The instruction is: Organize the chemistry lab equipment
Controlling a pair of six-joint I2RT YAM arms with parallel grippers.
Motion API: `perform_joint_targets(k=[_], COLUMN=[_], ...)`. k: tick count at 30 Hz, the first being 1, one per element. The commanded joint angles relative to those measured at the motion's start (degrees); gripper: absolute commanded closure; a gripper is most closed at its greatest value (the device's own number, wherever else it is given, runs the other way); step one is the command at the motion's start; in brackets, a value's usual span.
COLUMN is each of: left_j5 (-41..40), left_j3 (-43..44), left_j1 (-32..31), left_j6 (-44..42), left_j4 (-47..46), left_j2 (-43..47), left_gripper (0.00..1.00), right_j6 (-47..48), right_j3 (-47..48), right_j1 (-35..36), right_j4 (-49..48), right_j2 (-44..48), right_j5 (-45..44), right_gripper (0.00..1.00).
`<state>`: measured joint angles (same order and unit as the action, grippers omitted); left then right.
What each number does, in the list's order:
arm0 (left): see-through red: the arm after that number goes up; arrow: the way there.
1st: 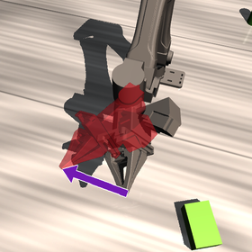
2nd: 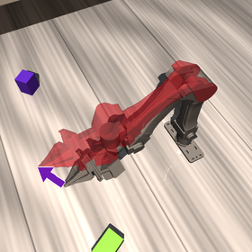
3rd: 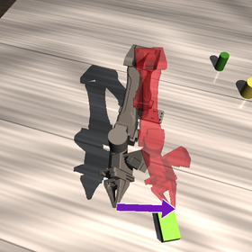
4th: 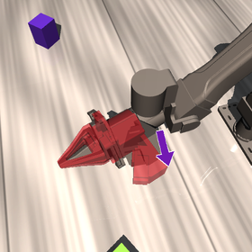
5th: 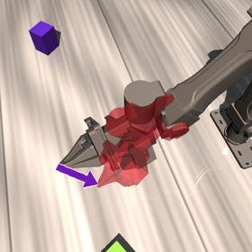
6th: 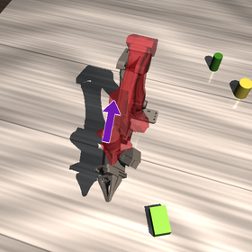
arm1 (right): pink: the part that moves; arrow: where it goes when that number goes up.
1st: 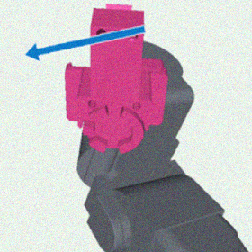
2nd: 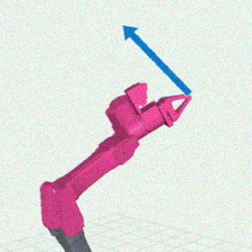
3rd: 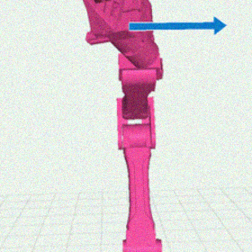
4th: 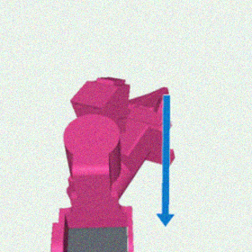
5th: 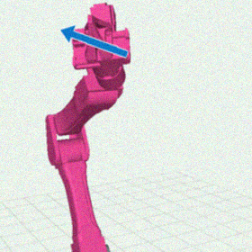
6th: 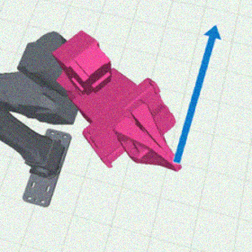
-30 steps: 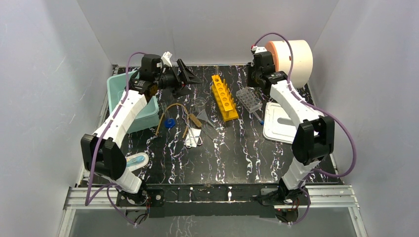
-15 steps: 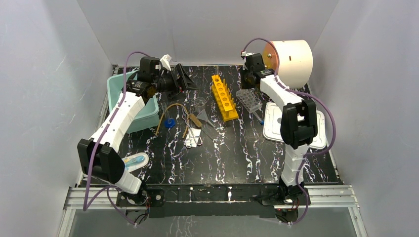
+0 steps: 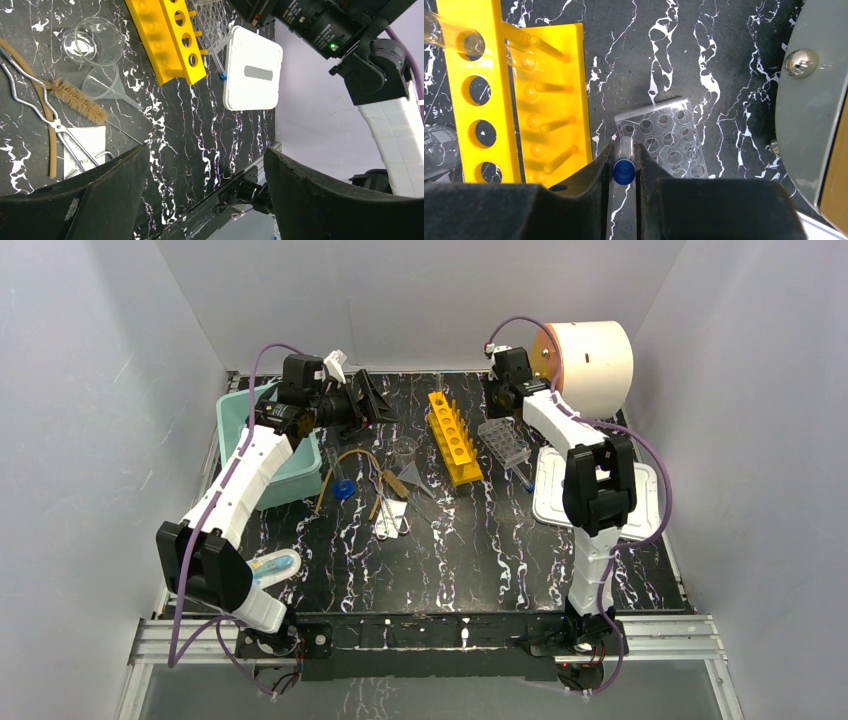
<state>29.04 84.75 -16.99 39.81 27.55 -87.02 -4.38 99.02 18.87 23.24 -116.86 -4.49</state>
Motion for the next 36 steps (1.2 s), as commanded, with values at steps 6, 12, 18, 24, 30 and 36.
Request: perform_joint_targets(k=[6,12,18,24,30,36], left_j5=[0.05,0.15,0.14,0.26,0.2,0.24], left_j3=[2.47,2.57,2.61,2.76,2.94,3.22], left_j1=[-0.14,-0.14,-0.13,-0.14,-0.12,-0.12], left_j6=[-0.79,-0.89,-0.97,-0.96,-1.01,-0.97], left_j4=[0.81,0.79,0.76,0.83,0.77,0.75], left_j2=[0.41,0.19,0.01,-0.16,-0.32,-0.72], left_gripper=[0.17,0.17,0.17,0.16,0.16,0.16], right_j6=[0.7,1.14,2.11,2.19,2.18,2.45], right_j3=[1.34,0.56,-0.39,0.56,1.18,0.51], right_j1=[0.1,0.11,0.07,0.11,0.1,0.11], right_j4=[-4.44,-5.57,-7.14,-6.26,-3.46,-2.81], right_j2=[-1.34,-1.85,-2.06,-2.48,-1.42,-0.53], right_j5=[-0.04,-0.29,-0.71,-0.18,1.51,2.06], right_gripper=[0.78,0.76,0.75,0.74,0.73,0.73])
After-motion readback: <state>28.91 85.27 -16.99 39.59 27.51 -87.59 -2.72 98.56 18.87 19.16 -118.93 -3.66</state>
